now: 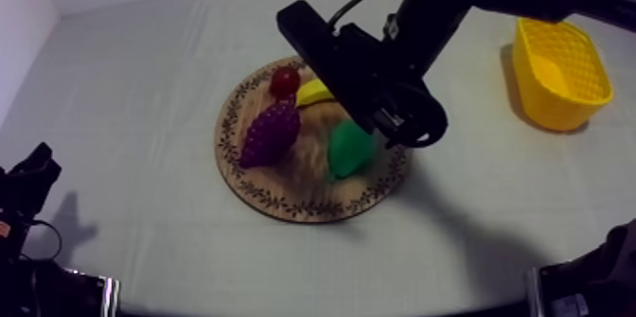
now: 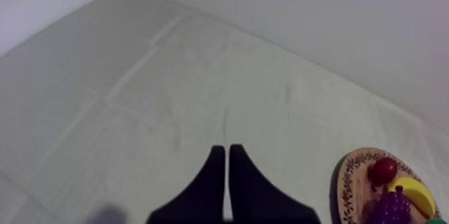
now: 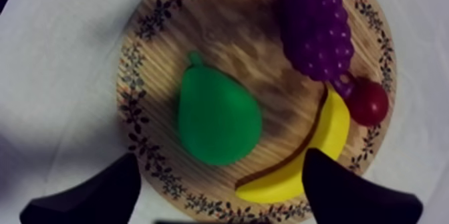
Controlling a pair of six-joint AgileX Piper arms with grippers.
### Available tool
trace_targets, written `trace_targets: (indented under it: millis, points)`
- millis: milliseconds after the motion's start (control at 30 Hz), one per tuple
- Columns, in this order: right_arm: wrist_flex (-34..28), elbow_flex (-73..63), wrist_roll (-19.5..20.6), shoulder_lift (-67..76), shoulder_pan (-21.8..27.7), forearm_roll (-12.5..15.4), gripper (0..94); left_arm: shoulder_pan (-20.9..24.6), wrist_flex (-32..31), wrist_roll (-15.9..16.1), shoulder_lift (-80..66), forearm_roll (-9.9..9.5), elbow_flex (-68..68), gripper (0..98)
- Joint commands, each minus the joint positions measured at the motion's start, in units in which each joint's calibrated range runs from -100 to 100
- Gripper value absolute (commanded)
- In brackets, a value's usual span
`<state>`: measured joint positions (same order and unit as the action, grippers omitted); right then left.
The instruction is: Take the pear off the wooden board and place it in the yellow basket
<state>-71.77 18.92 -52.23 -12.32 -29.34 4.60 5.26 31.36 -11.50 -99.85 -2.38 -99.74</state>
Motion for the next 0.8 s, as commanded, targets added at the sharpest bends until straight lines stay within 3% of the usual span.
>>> trace_targets:
  millis: [0,767]
  points:
    - [0.3,-0.4,-0.1,-0.7,-0.2,0.0,78.0,0.0,0.0,0.0,0.0,0.01,0.0,0.1]
    - [3.4,-5.0,1.4,-13.6,-1.0,-3.5,76.6,0.0,0.0,0.0,0.0,0.01,0.0,0.1]
